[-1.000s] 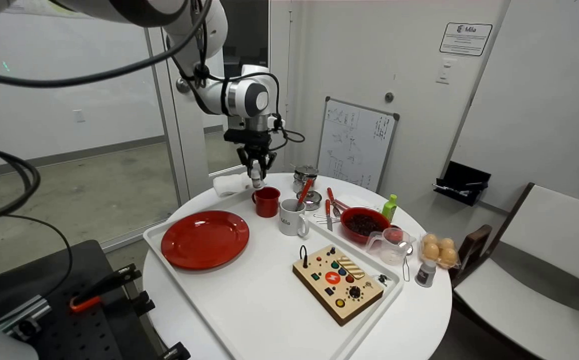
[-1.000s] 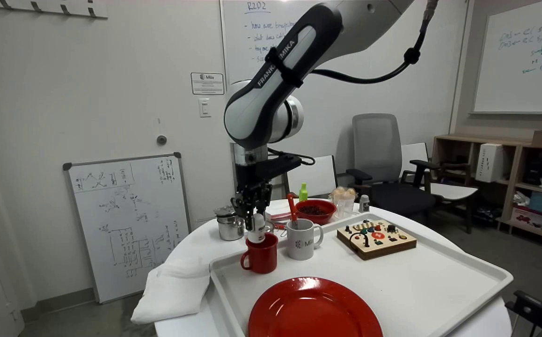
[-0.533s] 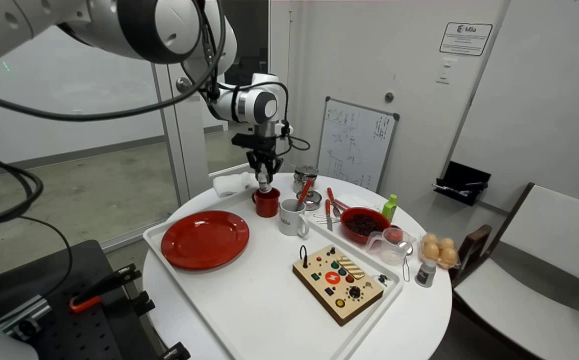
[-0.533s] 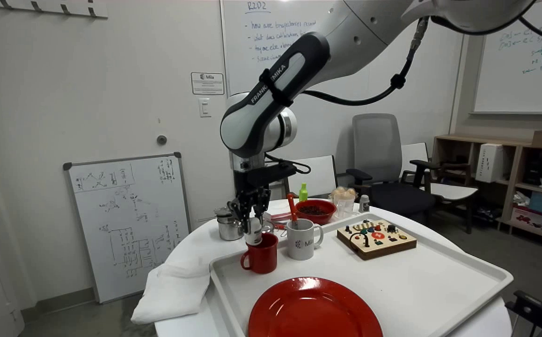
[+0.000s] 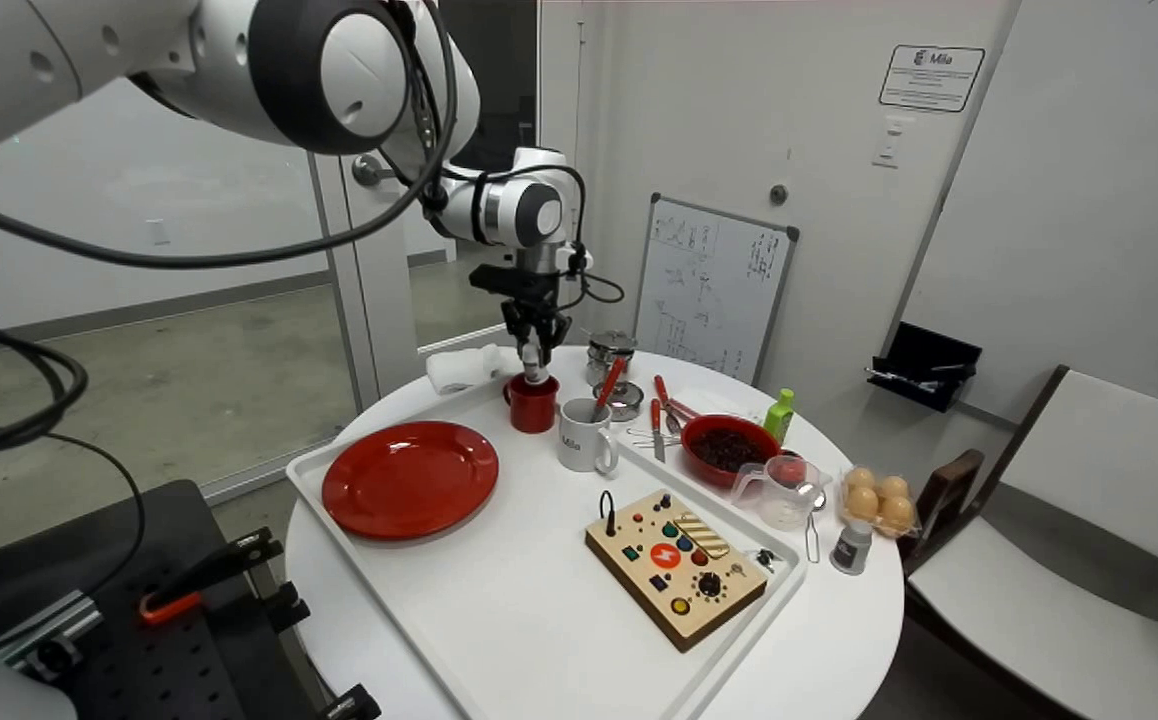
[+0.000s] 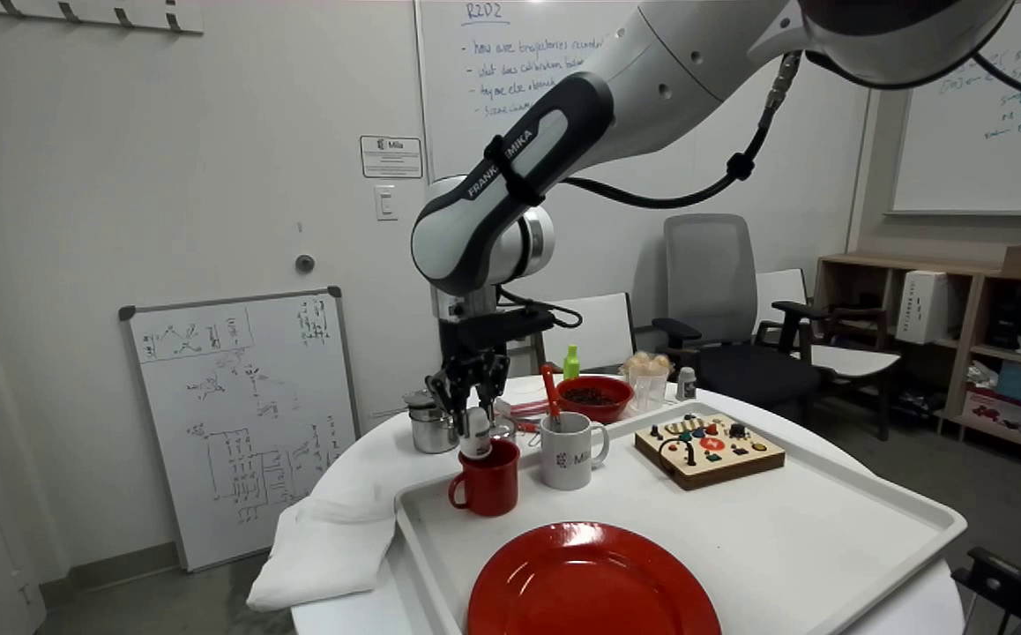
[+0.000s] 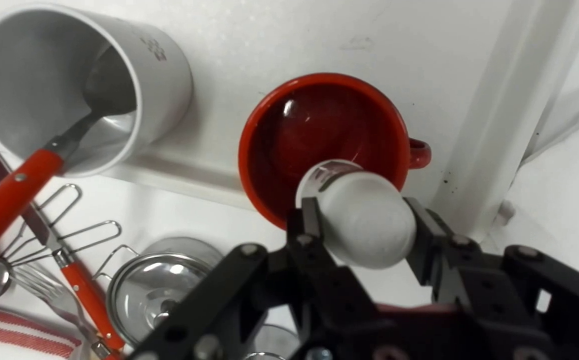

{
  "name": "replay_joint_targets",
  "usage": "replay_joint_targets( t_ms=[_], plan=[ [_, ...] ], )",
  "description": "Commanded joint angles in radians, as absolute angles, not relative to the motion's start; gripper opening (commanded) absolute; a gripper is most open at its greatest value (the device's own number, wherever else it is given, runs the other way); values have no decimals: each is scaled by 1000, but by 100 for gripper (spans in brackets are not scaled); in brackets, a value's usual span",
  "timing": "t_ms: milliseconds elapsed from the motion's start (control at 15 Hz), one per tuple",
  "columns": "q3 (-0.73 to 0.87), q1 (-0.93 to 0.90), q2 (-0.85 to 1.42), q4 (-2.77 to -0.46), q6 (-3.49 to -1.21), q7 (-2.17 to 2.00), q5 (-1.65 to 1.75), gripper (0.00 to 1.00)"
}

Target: Remove the shaker from the red plate and put it inside the red mug

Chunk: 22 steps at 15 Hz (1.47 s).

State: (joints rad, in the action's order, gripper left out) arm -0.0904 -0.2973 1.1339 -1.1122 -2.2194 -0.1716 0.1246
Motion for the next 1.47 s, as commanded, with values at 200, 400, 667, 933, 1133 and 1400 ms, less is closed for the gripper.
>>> replay_joint_targets(
  t_ms=[200,400,667,933,1133,1400],
  plan=[
    [-79,-314,1140,-1092,-2191,-190,97,19],
    [-94,-306,1123,-1130,-2211,-199,110,20],
    [-96,-299,1106,-1168,-2228,-215,108,20],
    [-99,-294,1097,-1196,-2229,-227,107,67],
    [-101,-293,1095,-1207,-2232,-234,106,81],
    [-102,-293,1088,-1220,-2242,-236,108,100]
  ],
)
